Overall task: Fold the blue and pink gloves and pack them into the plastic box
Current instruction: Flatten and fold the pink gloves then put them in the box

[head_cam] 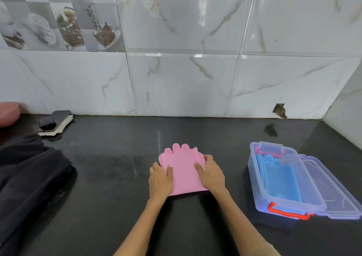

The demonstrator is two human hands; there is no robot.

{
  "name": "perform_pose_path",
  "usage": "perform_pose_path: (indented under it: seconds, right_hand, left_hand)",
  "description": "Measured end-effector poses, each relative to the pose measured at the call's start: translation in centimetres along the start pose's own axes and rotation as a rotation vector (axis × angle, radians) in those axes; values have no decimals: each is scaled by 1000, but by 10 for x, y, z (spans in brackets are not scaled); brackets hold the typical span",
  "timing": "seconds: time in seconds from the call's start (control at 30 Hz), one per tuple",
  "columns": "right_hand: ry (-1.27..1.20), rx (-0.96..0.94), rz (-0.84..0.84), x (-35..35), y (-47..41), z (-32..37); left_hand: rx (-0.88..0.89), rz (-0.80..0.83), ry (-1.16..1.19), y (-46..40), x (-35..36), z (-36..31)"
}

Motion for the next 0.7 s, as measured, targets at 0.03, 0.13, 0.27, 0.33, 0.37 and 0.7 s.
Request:
perform_pose_path:
  seconds: [0.03, 0.13, 0.27, 0.33, 0.37, 0.7]
  right_hand:
    - [11, 25, -7, 1, 0, -2]
    - [39, 52, -37, 0, 1, -2]
    - [40, 81, -121, -6, 5, -2]
    - [45, 99, -128, -7, 4, -3]
    - [54, 110, -115, -6, 3, -3]
    - [157, 219, 139, 15, -5, -5]
  left_hand:
    - [-39, 22, -18, -3, 3, 3]
    - [-79, 82, -81, -10, 11, 2]
    - [-34, 51, -117, -14, 12, -3]
    - [-11, 46, -154, -14, 12, -4]
    - [-8, 48, -177, -14, 13, -4]
    - [-141, 152, -253, -9, 23, 3]
Point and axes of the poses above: each hand's wrist, its own y-axis away from the middle knuckle, its own x-axis out of the palm, z = x × y, the point moved 10 cm from there along -y, towards the middle knuckle, and after that the axes turned 4 degrees about x, right-handed, at the moved point
